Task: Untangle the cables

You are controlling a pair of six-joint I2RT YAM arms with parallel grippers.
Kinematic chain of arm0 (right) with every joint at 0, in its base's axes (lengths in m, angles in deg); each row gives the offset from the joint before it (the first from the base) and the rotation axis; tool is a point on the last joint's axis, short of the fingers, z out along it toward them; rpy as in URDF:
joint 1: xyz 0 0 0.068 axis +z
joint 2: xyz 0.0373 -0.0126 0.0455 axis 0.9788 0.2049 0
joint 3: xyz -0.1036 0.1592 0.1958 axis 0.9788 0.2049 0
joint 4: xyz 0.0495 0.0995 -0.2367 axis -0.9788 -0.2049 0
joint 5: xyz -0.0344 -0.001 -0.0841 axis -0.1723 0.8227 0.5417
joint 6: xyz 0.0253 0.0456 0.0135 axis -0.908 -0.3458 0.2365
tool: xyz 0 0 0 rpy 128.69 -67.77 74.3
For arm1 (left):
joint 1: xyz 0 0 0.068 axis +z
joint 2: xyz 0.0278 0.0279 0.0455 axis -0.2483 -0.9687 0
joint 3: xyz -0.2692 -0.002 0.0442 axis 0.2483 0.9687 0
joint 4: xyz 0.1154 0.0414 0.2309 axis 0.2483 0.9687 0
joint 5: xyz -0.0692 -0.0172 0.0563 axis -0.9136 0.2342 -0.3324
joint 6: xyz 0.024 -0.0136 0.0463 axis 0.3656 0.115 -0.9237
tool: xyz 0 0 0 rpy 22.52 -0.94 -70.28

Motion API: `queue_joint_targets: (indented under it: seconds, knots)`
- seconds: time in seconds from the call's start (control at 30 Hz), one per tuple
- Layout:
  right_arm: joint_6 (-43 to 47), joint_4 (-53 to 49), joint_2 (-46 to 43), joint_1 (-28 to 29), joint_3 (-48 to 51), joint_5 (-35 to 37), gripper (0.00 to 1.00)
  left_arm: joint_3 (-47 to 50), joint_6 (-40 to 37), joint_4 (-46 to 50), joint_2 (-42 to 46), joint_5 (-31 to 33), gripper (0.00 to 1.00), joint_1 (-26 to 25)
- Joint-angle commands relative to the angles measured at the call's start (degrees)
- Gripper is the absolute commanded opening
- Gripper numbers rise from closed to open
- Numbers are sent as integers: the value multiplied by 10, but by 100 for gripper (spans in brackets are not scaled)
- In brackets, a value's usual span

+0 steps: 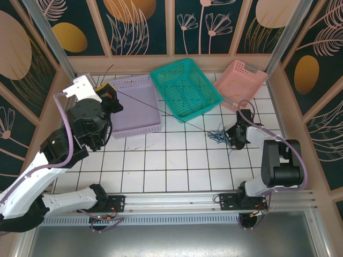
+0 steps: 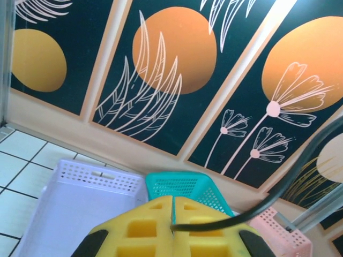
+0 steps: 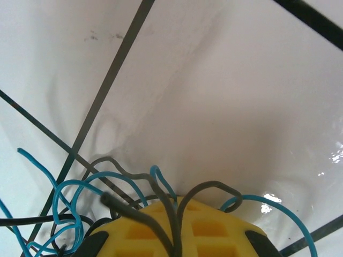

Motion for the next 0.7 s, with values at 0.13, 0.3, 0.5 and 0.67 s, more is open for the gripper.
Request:
queue_joint_targets:
  seconds: [0.13,0.3,0.5,0.67]
  knots:
    - [19,-50,10,-20,1,48,34,-44,-81,-91,26,101,0,8]
    - [9,-36,25,-19,9,23,21,-7,-76,-141,30,5,0,8]
    - [2,-36,21,-24,20,49,17,-21,-80,-131,28,30,0,8]
    - [19,-44,11,-25,-2,58,38,-30,-111,-151,20,-13,0,8]
